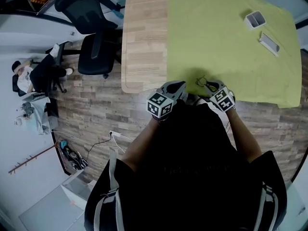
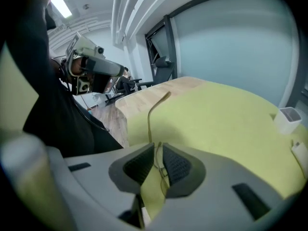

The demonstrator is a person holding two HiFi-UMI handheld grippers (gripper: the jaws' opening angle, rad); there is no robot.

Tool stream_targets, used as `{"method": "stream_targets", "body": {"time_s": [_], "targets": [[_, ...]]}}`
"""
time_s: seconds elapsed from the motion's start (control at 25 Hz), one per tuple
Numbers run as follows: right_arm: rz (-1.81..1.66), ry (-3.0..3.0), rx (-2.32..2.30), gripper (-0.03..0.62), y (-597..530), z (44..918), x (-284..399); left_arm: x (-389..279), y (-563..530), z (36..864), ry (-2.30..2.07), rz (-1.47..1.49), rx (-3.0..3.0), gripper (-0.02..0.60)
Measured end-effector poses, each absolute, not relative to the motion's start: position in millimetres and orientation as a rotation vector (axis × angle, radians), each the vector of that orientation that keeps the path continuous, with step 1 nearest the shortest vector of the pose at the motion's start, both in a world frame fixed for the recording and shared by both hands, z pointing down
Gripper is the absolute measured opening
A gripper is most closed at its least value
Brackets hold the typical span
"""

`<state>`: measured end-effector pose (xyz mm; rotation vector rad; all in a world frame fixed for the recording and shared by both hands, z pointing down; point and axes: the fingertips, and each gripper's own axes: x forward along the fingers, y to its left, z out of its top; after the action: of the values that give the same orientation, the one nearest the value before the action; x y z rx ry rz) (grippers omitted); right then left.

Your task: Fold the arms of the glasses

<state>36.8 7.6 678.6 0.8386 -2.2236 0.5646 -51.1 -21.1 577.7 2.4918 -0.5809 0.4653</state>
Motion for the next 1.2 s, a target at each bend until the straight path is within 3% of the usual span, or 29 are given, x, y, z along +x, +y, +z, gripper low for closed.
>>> {"method": "stream_targets", "body": {"time_s": [0.52,1.2], "targets": [[0.517,-2.341,0.913,0.037,-26,615,35,-40,-28,578,-0.551,0.422,2.499,0.017],[0.531,-2.344,0.891,0.035,-37,608,28,-50,-37,581,-0.564,0.405,2.476,0.017]]}}
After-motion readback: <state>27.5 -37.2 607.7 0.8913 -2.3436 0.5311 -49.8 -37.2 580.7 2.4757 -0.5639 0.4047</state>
